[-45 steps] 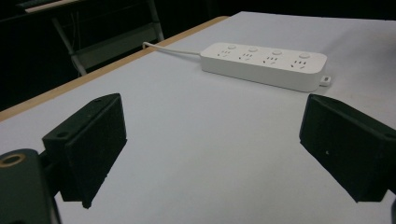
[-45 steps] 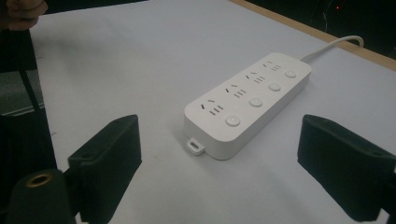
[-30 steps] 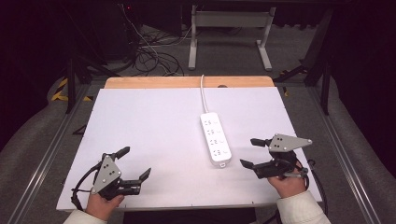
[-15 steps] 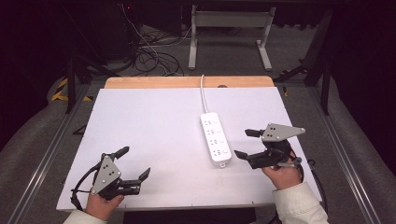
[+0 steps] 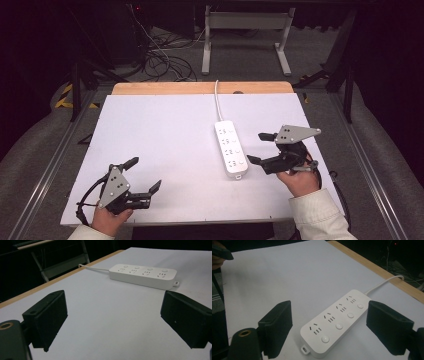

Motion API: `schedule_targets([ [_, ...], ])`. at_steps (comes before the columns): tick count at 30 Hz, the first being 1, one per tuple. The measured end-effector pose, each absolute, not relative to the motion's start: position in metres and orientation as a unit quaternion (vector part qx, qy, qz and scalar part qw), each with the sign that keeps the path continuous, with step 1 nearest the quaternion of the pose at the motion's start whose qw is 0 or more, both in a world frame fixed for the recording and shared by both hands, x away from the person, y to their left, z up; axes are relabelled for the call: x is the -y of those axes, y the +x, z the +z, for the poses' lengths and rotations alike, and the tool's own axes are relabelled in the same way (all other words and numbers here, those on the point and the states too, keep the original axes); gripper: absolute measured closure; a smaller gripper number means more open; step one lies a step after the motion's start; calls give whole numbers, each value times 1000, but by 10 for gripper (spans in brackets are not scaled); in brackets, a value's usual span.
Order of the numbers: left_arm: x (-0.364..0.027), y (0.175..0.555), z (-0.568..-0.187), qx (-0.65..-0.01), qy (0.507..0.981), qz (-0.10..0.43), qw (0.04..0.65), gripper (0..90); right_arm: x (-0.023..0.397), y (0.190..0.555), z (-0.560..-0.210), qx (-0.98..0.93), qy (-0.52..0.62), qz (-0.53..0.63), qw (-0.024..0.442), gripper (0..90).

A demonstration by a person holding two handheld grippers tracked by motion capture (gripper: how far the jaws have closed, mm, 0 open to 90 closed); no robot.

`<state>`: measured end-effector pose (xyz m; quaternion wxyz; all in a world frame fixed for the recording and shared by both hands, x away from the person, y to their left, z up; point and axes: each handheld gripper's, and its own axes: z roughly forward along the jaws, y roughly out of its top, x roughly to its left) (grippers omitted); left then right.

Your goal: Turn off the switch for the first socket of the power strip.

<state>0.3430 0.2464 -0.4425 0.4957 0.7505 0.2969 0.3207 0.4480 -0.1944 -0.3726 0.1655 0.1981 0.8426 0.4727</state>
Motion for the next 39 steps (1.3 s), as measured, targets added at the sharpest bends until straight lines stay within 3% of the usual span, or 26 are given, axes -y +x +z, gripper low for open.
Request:
schedule_targets([
  [16, -246, 344, -443, -299, 751, 325, 491, 77, 180, 472, -359, -849, 233, 453, 138, 548],
  [19, -246, 343, -443, -298, 752, 323, 491, 78, 176, 481, -355, -852, 242, 443, 139, 657],
  [20, -246, 343, -443, -298, 752, 323, 491, 78, 176, 481, -355, -852, 242, 443, 139, 657],
  [26, -246, 344, -443, -296, 753, 327, 488, 77, 169, 495, -354, -852, 256, 433, 145, 900],
  [39, -246, 344, -443, -296, 753, 327, 488, 77, 155, 518, -353, -862, 263, 411, 137, 900],
])
